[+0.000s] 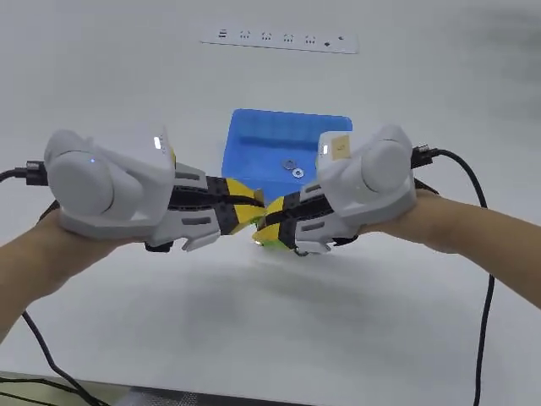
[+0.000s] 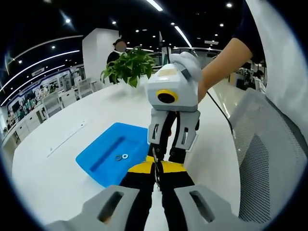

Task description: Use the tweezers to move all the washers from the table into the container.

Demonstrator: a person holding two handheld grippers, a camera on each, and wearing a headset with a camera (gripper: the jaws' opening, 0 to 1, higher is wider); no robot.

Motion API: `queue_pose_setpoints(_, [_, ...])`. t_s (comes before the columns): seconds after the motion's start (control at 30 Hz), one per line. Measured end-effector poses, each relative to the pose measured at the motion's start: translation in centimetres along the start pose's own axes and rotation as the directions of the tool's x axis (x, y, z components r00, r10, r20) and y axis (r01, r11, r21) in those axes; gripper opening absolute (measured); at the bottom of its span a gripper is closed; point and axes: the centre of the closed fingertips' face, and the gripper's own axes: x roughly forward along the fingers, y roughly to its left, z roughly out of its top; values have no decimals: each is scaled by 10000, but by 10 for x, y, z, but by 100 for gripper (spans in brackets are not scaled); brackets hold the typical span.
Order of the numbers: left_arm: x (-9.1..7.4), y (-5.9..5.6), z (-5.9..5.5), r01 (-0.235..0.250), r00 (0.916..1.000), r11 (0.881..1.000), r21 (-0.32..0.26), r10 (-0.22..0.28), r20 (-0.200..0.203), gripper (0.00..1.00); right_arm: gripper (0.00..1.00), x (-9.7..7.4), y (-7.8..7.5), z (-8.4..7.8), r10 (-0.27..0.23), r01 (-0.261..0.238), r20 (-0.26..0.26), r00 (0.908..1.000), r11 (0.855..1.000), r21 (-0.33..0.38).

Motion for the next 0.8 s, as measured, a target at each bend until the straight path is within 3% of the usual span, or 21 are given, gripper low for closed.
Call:
queue_pose_setpoints(0.3, [-3,0,1,-3,10000,9999,-109,3,34,9,10,0,1,5,-111,111,18,9999,9998,-153])
queue_pose_setpoints(0.57, [-5,1,3,-1,10000,9999,164,0,83,8,10,-2,2,10,-119,121,109,9999,9998,-143])
queue_pose_setpoints(0.8, [-9,-8,6,626,9978,9974,344,-632,183,8,9,-4,13,11,457,-458,237,9987,9989,32])
